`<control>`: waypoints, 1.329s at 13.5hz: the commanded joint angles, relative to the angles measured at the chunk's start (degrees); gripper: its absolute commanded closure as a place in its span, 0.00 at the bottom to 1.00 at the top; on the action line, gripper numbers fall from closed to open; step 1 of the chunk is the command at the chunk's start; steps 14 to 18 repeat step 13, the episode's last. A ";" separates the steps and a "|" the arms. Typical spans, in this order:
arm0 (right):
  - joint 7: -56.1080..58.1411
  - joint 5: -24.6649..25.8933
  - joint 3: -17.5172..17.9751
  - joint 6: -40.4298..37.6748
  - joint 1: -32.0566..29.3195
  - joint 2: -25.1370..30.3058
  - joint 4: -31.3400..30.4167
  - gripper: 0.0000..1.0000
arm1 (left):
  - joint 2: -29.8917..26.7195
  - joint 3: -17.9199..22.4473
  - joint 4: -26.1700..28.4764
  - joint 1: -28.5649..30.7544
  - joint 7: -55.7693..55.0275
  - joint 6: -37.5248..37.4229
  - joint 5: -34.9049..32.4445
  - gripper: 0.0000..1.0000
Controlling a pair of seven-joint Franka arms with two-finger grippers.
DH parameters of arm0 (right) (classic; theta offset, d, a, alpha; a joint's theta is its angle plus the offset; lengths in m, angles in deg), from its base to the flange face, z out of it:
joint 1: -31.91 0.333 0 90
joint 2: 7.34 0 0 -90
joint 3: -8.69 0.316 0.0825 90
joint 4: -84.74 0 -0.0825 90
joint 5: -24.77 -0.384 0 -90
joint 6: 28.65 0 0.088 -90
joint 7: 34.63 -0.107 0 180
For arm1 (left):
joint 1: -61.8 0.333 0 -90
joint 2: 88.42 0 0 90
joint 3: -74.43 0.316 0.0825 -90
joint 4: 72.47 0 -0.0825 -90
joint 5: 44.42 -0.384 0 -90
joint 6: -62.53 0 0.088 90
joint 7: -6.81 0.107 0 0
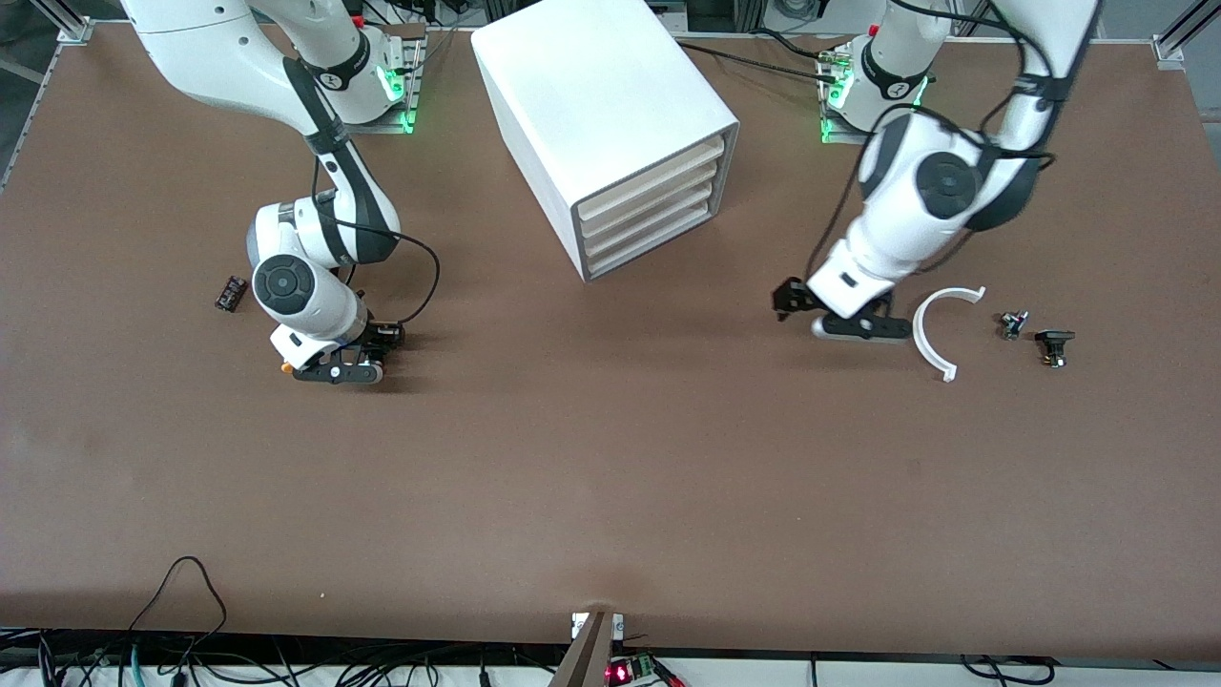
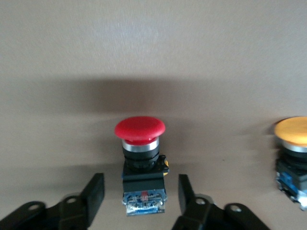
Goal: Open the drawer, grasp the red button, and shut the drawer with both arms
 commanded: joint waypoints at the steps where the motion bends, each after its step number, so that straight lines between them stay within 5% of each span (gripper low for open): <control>1: -1.44 0.38 0.47 -9.35 -0.28 0.59 7.97 0.00 | -4.01 3.54 -6.71 0.51 6.42 -13.48 1.12 0.00; 4: -1.35 0.12 0.47 -20.16 -0.28 1.04 17.01 0.00 | -5.60 6.18 -17.95 1.30 6.60 -30.54 -0.45 0.00; 8: -0.73 0.37 -0.76 -28.17 -0.36 1.56 25.73 0.00 | -6.13 8.02 -27.20 1.56 7.82 -39.36 -5.82 0.00; 13: -0.73 0.03 -1.55 -31.09 -3.87 7.70 26.45 0.00 | -5.78 9.26 -27.39 1.65 11.25 -39.56 -5.38 0.00; 18: -0.73 0.03 -1.55 -31.09 -3.87 7.70 26.45 0.00 | -5.78 9.26 -27.39 1.65 11.25 -39.56 -5.38 0.00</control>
